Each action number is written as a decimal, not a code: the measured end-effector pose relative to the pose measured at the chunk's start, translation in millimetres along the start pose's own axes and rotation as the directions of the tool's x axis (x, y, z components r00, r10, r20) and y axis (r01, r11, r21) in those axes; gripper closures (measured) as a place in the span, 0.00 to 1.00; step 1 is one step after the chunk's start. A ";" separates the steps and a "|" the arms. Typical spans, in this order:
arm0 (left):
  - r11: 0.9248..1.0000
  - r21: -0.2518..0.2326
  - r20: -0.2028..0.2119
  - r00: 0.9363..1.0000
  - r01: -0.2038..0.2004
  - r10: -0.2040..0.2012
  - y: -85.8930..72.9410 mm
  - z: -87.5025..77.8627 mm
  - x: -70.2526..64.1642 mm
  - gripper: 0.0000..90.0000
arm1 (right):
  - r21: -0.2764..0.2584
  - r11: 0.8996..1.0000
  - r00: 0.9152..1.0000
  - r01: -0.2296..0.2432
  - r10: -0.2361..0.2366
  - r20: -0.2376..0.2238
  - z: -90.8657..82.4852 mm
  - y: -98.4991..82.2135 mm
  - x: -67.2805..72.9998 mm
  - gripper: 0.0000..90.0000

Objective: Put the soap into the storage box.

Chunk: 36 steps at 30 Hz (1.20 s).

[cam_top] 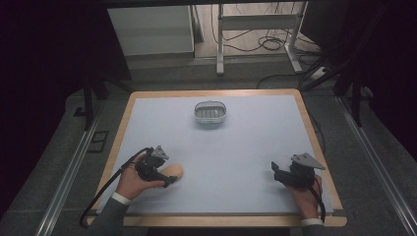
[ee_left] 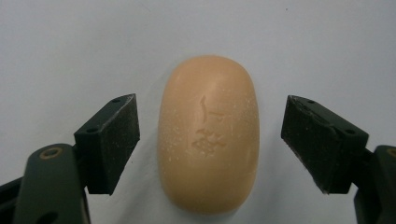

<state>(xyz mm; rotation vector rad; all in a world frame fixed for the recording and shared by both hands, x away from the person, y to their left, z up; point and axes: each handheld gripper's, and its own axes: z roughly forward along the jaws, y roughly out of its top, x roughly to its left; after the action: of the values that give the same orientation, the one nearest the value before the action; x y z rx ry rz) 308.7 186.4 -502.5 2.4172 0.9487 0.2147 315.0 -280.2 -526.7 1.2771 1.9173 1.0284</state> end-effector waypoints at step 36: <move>0.998 0.055 -0.017 1.000 0.020 -0.019 -0.6 14.1 2.5 0.36 | 0.002 1.000 1.000 -0.009 0.009 0.004 0.0 0.1 -0.6 0.15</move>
<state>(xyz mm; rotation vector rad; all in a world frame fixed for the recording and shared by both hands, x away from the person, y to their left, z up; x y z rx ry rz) 314.8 182.5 -514.8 2.4593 0.9974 0.2046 315.3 -280.8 -526.6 1.2893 1.9110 1.0282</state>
